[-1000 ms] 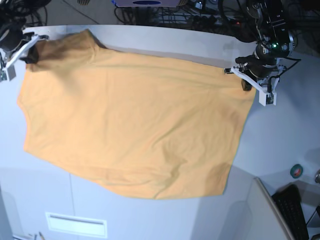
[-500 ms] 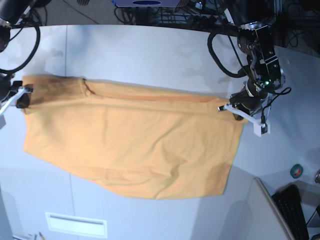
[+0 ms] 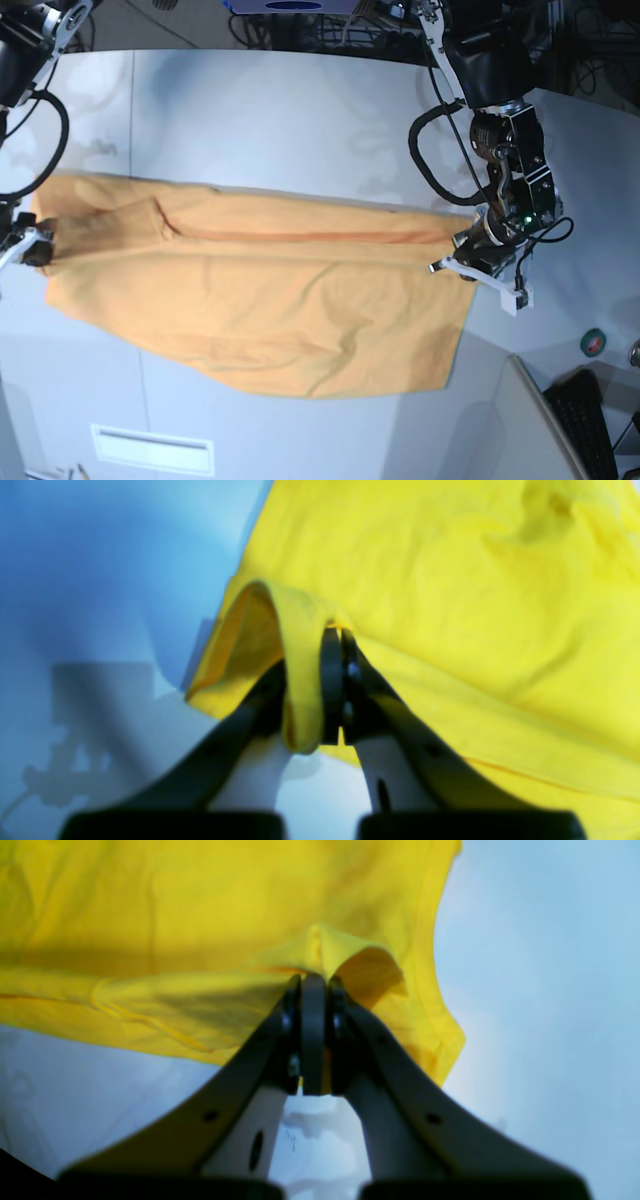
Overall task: Layout the t-shirt on the table in an organized manner, then fold the t-shirt properly
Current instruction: 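Fold the shoulder edge over toward the hem with both grippers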
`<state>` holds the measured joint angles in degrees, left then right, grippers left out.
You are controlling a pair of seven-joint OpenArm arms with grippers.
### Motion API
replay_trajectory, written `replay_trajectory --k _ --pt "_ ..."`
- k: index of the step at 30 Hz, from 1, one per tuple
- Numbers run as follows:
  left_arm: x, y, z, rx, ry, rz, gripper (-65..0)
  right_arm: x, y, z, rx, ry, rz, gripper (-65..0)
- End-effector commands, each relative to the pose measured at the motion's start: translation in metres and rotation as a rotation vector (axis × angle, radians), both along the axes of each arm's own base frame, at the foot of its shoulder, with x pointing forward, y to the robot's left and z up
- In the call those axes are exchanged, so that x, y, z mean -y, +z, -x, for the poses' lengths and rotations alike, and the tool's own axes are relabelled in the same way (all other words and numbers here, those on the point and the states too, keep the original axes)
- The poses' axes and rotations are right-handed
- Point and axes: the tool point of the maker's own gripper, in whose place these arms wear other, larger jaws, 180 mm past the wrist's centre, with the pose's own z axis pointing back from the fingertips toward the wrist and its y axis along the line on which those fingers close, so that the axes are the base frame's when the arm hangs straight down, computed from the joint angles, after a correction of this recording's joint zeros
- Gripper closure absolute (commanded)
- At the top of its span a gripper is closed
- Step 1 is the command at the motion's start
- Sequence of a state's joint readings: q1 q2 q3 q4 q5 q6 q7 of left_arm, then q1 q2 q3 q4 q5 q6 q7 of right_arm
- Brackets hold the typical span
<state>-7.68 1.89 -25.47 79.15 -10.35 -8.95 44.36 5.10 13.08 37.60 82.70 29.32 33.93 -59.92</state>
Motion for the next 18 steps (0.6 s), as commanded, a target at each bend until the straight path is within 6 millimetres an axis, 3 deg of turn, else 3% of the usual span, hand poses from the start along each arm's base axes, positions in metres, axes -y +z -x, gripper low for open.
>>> replay_trajectory --k 1,5,12,18 --pt "-0.004 0.022 -0.019 0.073 0.006 -0.012 0.0 0.007 0.019 -0.015 0.063 -0.004 0.017 0.0" --pt "-0.004 0.029 -0.03 0.091 0.006 -0.012 0.0 0.004 0.022 -0.028 0.064 0.012 0.029 0.0" --pt "-0.001 0.015 -0.048 0.103 0.027 0.017 0.0 -0.005 0.008 -0.055 0.063 0.037 0.069 0.0" --pt "0.0 -0.007 -0.058 0.088 0.078 0.039 0.0 -0.005 -0.003 -0.06 0.054 0.025 0.033 0.0"
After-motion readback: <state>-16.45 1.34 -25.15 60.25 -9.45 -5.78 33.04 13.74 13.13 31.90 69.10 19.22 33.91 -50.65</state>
